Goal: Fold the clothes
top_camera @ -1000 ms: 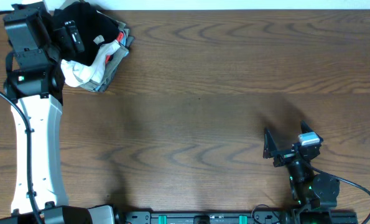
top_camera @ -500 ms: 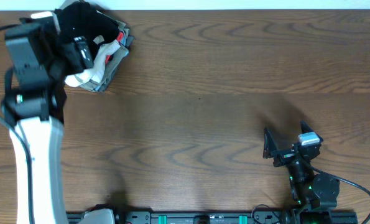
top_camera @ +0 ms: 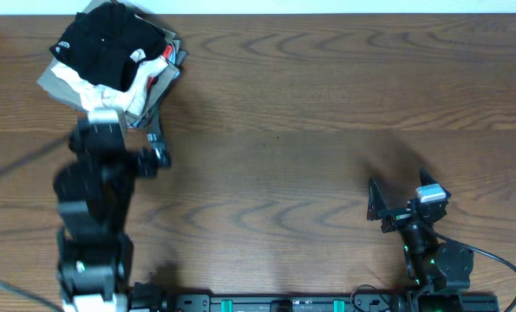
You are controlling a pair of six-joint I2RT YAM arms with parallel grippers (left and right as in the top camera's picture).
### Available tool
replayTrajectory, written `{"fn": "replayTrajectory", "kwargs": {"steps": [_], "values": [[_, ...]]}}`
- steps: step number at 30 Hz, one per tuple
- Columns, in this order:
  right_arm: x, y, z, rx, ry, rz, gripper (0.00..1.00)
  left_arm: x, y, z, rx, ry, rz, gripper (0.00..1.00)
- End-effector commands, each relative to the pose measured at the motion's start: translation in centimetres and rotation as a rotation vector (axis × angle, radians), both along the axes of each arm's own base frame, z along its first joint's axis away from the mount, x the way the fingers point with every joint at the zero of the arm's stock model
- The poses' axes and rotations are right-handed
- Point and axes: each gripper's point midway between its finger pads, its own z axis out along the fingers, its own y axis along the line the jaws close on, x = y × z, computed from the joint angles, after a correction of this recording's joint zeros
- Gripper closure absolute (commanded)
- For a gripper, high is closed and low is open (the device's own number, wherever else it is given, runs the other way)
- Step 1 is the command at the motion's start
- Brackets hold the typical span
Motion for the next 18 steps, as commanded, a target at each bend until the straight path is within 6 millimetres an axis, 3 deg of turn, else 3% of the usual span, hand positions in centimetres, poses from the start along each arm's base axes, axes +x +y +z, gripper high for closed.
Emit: {"fn": "replayTrajectory", "kwargs": {"steps": [1,10,18], "values": [[0.0,0.1,-0.1,0.017,0.002,0.004,0.01,-1.6,-0.5,-2.0,-0.027,-0.041,-0.013,0.02],[0.0,0.1,-0.1,0.017,0.002,0.004,0.01,-4.4,-0.7,-6.5,-0.023,-0.147,-0.020,0.02],[0.0,0.1,-0.1,0.017,0.002,0.004,0.01,-4.7,-0.7,-8.8,-0.017,-0.283,-0.022,0.02]]}}
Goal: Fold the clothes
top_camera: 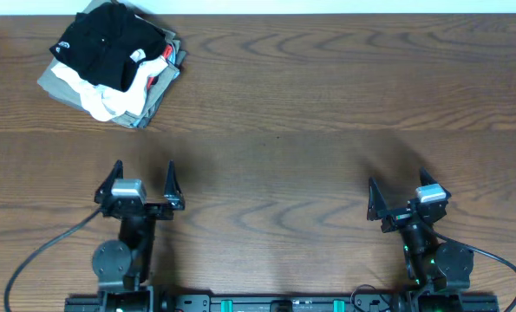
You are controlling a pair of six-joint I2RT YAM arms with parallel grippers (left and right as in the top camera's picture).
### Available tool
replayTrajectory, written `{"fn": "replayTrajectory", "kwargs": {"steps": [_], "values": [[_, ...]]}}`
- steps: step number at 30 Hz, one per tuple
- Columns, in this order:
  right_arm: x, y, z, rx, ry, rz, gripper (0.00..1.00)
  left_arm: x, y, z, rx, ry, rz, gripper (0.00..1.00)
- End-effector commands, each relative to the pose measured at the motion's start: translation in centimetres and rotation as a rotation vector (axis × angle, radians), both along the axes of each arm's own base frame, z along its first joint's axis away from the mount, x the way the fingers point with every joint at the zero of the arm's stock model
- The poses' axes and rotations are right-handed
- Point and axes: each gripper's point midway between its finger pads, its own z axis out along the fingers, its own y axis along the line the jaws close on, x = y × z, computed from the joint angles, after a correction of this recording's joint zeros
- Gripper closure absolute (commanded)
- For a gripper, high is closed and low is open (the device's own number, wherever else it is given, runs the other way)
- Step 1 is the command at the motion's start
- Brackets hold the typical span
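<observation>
A stack of folded clothes (pixel 110 62) lies at the table's far left corner, with a black garment on top and white and beige pieces under it. My left gripper (pixel 141 180) is pulled back near the front edge, well short of the stack, open and holding nothing. At the front right, my right gripper (pixel 398 192) also stands open and holds nothing.
The brown wooden table (pixel 292 113) stretches between the stack and both arms. Cables trail from each arm base along the front edge.
My left arm was stretched out with its gripper at the near edge of the clothes stack. It is now drawn back to the front left, open. The stack and the right arm are unchanged.
</observation>
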Motion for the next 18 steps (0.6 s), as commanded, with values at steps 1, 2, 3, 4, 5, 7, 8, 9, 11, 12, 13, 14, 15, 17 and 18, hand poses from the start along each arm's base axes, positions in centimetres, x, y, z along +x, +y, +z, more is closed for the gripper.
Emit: {"fn": "replayTrajectory", "kwargs": {"steps": [1,2,3,4,5,7,8,9,11,12,13,14,15,17,18], "values": [[0.0,0.1,-0.1,0.017,0.002,0.004,0.01,-0.1,-0.1,-0.9,-0.011,-0.019,-0.006,0.02],[0.0,0.1,-0.1,0.017,0.002,0.004,0.01,-0.1,-0.1,-1.0,-0.011,-0.017,-0.005,0.02],[0.0,0.1,-0.1,0.017,0.002,0.004,0.01,-0.1,-0.1,-1.0,-0.011,-0.016,-0.005,0.02],[0.0,0.1,-0.1,0.017,0.002,0.004,0.01,-0.1,-0.1,-1.0,-0.011,-0.018,-0.005,0.02],[0.0,0.1,-0.1,0.017,0.002,0.004,0.01,-0.1,-0.1,-1.0,-0.010,-0.019,-0.004,0.02],[0.0,0.1,-0.1,0.017,0.002,0.004,0.01,-0.2,-0.1,-1.4,-0.011,-0.004,-0.004,0.02],[0.0,0.1,-0.1,0.017,0.002,0.004,0.01,-0.4,-0.1,-2.2,-0.012,0.030,-0.004,0.02],[0.0,0.1,-0.1,0.017,0.002,0.004,0.01,-0.5,-0.1,-3.2,-0.014,0.067,-0.005,0.02],[0.0,0.1,-0.1,0.017,0.002,0.004,0.01,-0.8,-0.2,-5.3,-0.015,0.152,-0.005,0.02],[0.0,0.1,-0.1,0.017,0.002,0.004,0.01,-1.0,-0.2,-6.4,-0.015,0.195,-0.006,0.02],[0.0,0.1,-0.1,0.017,0.002,0.004,0.01,-1.0,-0.2,-6.1,-0.014,0.185,-0.007,0.02],[0.0,0.1,-0.1,0.017,0.002,0.004,0.01,-1.0,-0.2,-6.1,-0.014,0.184,-0.008,0.02],[0.0,0.1,-0.1,0.017,0.002,0.004,0.01,-1.0,-0.2,-6.1,-0.014,0.184,-0.008,0.02],[0.0,0.1,-0.1,0.017,0.002,0.004,0.01,-1.0,-0.2,-6.1,-0.014,0.183,-0.007,0.02],[0.0,0.1,-0.1,0.017,0.002,0.004,0.01,-1.0,-0.2,-6.1,-0.014,0.183,-0.007,0.02]]}}
